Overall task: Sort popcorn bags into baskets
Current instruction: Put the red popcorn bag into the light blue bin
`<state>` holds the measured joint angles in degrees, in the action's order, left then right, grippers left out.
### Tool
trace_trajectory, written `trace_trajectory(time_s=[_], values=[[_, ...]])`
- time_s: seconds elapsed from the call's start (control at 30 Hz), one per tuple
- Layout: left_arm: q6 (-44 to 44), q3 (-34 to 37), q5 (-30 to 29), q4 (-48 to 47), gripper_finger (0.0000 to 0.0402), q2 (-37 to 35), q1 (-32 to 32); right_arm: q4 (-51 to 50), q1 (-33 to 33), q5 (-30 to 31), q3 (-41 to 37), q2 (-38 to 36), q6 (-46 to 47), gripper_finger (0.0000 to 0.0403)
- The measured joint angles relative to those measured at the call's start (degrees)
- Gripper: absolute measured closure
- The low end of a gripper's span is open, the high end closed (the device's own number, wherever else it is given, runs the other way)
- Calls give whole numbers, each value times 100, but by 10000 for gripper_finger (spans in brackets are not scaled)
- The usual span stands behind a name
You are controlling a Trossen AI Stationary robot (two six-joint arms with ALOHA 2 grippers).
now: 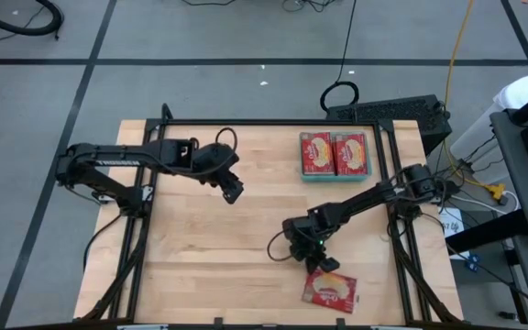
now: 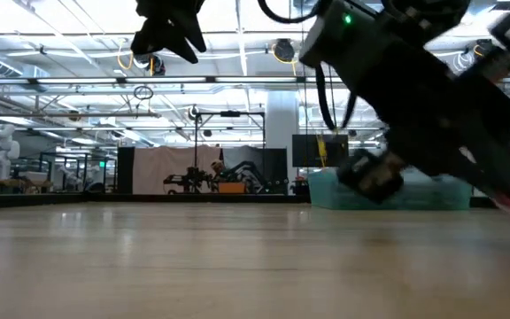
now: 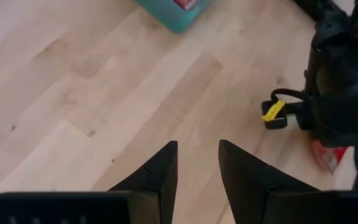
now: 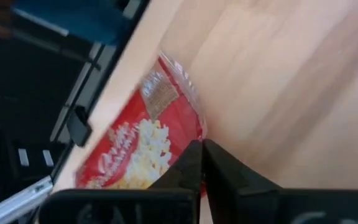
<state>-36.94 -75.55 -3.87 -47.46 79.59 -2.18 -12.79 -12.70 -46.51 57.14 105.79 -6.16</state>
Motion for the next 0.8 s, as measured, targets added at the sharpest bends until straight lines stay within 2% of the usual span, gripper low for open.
trace_trajectory(time_s=[0.13,0.33,0.6,0.7,0.8], values=[[-291,-11,-520,390,282,134,332,-289,233,321,2,-449,34,402],[-444,-12,-585,931,265,628,774,-668,698,688,11,-1082,-248,402],[-934,-7,-579,1355,154,1489,1140,-1257,1449,1204,11,-1830,-675,403],[-797,-4,-569,2053,118,1794,1243,-1362,1723,1250,9,-2061,-716,403],[-589,-7,-290,2972,106,2096,1311,-1480,1951,1383,7,-2287,-719,403]])
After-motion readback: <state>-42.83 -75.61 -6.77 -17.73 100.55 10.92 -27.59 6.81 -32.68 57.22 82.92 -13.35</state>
